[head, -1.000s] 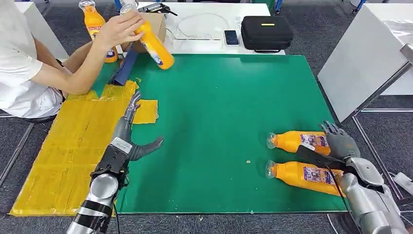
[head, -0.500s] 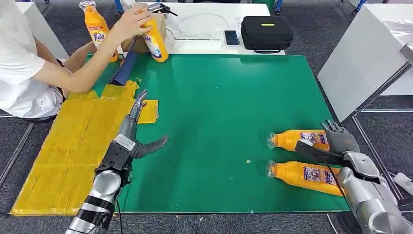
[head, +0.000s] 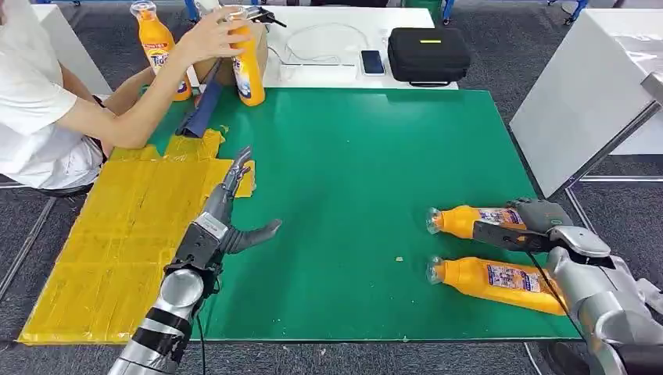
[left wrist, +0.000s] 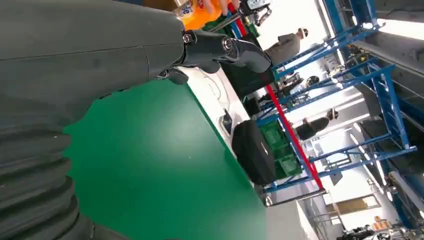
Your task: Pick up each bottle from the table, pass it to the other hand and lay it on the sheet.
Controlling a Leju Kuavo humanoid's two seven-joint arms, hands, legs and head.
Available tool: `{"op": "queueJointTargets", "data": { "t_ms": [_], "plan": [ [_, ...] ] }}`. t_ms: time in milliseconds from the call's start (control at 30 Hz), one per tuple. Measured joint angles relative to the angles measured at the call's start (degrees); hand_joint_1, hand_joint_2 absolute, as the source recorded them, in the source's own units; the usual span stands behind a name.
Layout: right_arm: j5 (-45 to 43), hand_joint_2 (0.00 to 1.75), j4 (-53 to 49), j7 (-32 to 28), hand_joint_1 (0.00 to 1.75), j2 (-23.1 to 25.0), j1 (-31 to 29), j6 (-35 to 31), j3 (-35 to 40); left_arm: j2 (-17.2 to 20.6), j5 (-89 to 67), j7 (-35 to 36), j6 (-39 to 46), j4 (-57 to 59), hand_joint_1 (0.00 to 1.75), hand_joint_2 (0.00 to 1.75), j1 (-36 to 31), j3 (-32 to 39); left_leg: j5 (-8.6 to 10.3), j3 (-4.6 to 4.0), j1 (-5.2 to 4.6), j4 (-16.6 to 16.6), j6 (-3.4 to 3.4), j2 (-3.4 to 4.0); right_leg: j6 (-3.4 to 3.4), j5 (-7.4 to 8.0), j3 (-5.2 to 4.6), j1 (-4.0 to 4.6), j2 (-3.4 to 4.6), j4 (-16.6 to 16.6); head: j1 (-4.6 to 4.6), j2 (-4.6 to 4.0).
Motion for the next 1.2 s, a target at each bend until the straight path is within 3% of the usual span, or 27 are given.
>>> {"op": "queueJointTargets", "data": {
  "t_ms": [100, 167, 200, 233, 267, 367, 400, 433, 467, 600, 700, 933, 967, 1000, 1033, 1200],
  "plan": [
    [-0.42, 1.75, 0.20, -0.98, 1.75, -0.66, -0.44, 1.84, 1.12, 0.00, 0.24, -0.20, 0.00, 0.66, 0.00, 1.75, -0.51, -0.22, -0.06, 0.17, 0.00, 0.00, 0.07, -0.05, 0.10, -0.10, -0.19, -0.01, -0.01, -0.03, 0.00, 0.00],
    [-0.83, 1.75, 0.33, -1.60, 1.64, -0.98, -0.57, 2.51, 1.90, 0.00, 0.37, -0.37, 0.02, 1.01, 0.00, 1.75, -0.73, -0.39, -0.11, 0.29, 0.00, 0.00, 0.08, -0.06, 0.11, -0.13, -0.12, -0.01, -0.02, -0.05, 0.02, 0.00],
    [-0.98, 1.75, 0.35, -1.88, 1.29, -1.18, -0.61, 2.60, 2.27, 0.00, 0.37, -0.44, 0.04, 1.18, 0.00, 1.75, -0.77, -0.42, -0.12, 0.31, -0.01, 0.00, 0.09, -0.06, 0.11, -0.13, -0.09, -0.01, -0.02, -0.06, 0.00, 0.00],
    [-1.14, 1.75, 0.35, -2.05, 0.73, -1.33, -0.67, 2.75, 2.73, -0.02, 0.37, -0.48, 0.09, 1.35, 0.00, 1.75, -0.78, -0.44, -0.12, 0.33, -0.01, 0.00, 0.09, -0.06, 0.11, -0.13, -0.07, -0.01, -0.02, -0.06, 0.00, 0.00],
    [-1.25, 1.75, 0.35, -2.10, 0.61, -1.40, -0.70, 2.93, 3.02, -0.02, 0.37, -0.48, 0.09, 1.49, 0.00, 1.75, -0.79, -0.48, -0.12, 0.36, -0.01, 0.00, 0.09, -0.06, 0.11, -0.13, -0.06, -0.01, -0.02, -0.06, 0.00, 0.00],
    [-1.38, 1.75, 0.37, -2.14, 0.61, -1.57, -0.73, 3.23, 3.82, -0.02, 0.37, -0.52, 0.09, 1.68, 0.00, 1.75, -0.84, -0.85, -0.12, 0.42, 0.00, 0.00, 0.09, -0.06, 0.11, -0.13, 0.00, -0.01, -0.02, -0.08, 0.00, 0.02],
    [-1.46, 1.75, 0.44, -2.14, 0.52, -1.59, -0.73, 3.36, 4.06, -0.04, 0.37, -0.55, 0.09, 1.79, 0.00, 1.75, -0.87, -0.98, -0.12, 0.43, 0.00, 0.00, 0.09, -0.06, 0.11, -0.13, 0.01, -0.01, -0.02, -0.08, 0.00, 0.02],
    [-1.46, 1.75, 0.46, -2.14, 0.16, -1.62, -0.72, 3.41, 4.31, -0.04, 0.37, -0.55, 0.09, 1.81, 0.00, 1.75, -0.91, -1.07, -0.12, 0.44, -0.01, 0.00, 0.09, -0.05, 0.11, -0.13, 0.00, -0.01, -0.01, -0.08, 0.00, 0.02],
    [-1.46, 1.75, 0.46, -2.12, 0.00, -1.66, -0.71, 3.45, 4.48, -0.07, 0.39, -0.55, 0.09, 1.84, 0.00, 1.75, -0.95, -1.16, -0.12, 0.44, -0.01, 0.00, 0.09, -0.05, 0.12, -0.13, 0.01, -0.02, -0.01, -0.08, 0.00, 0.00],
    [-1.42, 1.75, 0.81, -2.12, 0.00, -1.75, -0.05, 4.09, 5.22, -0.24, 0.46, -0.57, 0.09, 1.99, 0.00, 1.75, -1.08, -1.33, -0.11, 0.43, -0.01, 0.00, 0.10, -0.10, 0.14, -0.11, 0.03, -0.02, -0.03, -0.09, 0.00, 0.00],
    [-1.68, 1.75, 1.03, -2.14, 0.00, -1.66, 0.89, 4.13, 5.35, -0.33, 0.46, -0.61, 0.09, 2.08, 0.00, 1.75, -1.17, -1.33, -0.11, 0.46, -0.03, 0.00, 0.10, 0.01, 0.21, 0.00, 0.64, -0.02, 0.01, -0.08, -0.09, 0.02],
    [-2.90, 1.75, 1.07, -1.40, 0.00, -1.57, 1.96, 3.08, 5.72, -0.48, 0.55, -0.66, 0.09, 2.29, 0.00, 1.75, -1.46, -1.79, -0.33, 0.81, -0.02, -0.03, 0.15, 0.08, -0.02, -0.27, 0.29, -0.02, 0.02, -0.14, -0.02, 0.00],
    [-3.10, 1.75, 1.07, -1.33, 1.48, -1.57, 2.17, 3.06, 5.83, -0.48, 0.59, -0.66, 0.11, 2.34, 0.00, 1.75, -1.47, -1.79, -0.32, 0.81, -0.02, -0.03, 0.16, 0.09, -0.02, -0.26, 0.30, -0.02, 0.03, -0.14, -0.07, 0.00],
    [-3.26, 1.75, 1.07, -1.33, 1.48, -1.59, 2.23, 3.06, 5.94, -0.48, 0.63, -0.66, 0.11, 2.43, 0.00, 1.75, -1.49, -1.84, -0.30, 0.83, -0.02, -0.03, 0.18, 0.10, -0.02, -0.25, 0.31, -0.02, 0.03, -0.14, -0.02, 0.00],
    [-3.39, 1.75, 1.07, -1.33, 1.75, -1.59, 2.28, 3.10, 6.12, -0.50, 0.65, -0.68, 0.11, 2.53, 0.00, 1.75, -1.51, -1.84, -0.27, 0.86, -0.02, -0.02, 0.21, 0.10, -0.02, -0.23, 0.32, -0.03, 0.03, -0.14, -0.04, 0.00],
    [-3.74, 1.75, 1.07, -1.64, 1.75, -1.73, 2.61, 2.52, 6.60, -0.66, 0.98, -0.90, 0.20, 2.93, 0.00, 1.75, -1.62, -1.88, -0.24, 0.87, -0.03, -0.02, 0.25, 0.08, 0.02, -0.20, 0.41, -0.03, 0.02, -0.15, -0.02, 0.00]
  ]
}}
